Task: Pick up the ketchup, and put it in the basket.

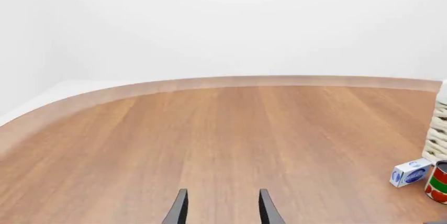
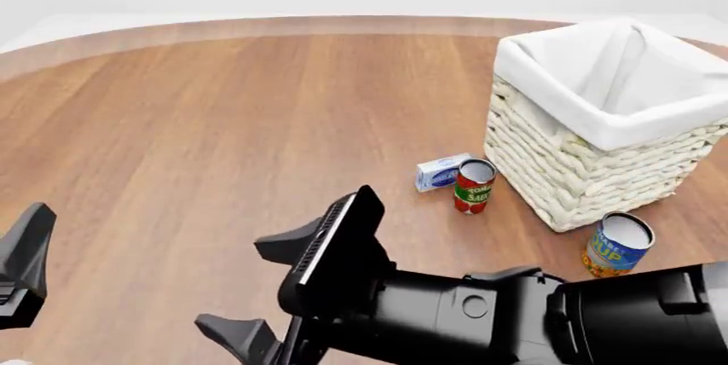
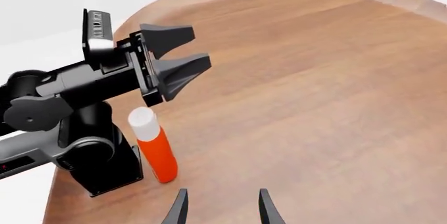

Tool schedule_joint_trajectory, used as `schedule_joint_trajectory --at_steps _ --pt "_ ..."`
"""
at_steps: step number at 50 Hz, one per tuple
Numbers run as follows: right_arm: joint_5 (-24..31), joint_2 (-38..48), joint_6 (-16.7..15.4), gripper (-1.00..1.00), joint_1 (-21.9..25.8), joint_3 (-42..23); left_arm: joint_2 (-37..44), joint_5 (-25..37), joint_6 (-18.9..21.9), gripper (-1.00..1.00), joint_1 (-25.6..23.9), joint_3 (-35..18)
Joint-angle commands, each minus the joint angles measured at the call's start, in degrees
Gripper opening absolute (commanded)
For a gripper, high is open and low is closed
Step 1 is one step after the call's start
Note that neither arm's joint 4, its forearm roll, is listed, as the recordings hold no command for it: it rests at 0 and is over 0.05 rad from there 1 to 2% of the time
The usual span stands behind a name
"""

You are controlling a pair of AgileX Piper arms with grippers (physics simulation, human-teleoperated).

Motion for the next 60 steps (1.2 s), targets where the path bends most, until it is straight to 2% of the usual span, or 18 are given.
schedule_joint_trajectory --at_steps 1,20,35,50,60 --pt "2.59 1.94 1.60 1.00 3.14 -3.58 0.00 0.00 0.00 1.00 0.00 0.00" --pt "3.29 3.62 2.94 1.00 4.65 -5.65 0.00 0.00 0.00 1.00 0.00 0.00" --pt "6.60 6.25 4.76 1.00 8.05 -8.52 0.00 0.00 0.00 1.00 0.00 0.00" --pt "4.41 8.55 6.75 1.00 8.70 -8.75 0.00 0.00 0.00 1.00 0.00 0.00" --pt "5.35 11.28 7.26 1.00 9.64 -10.91 0.00 0.00 0.00 1.00 0.00 0.00"
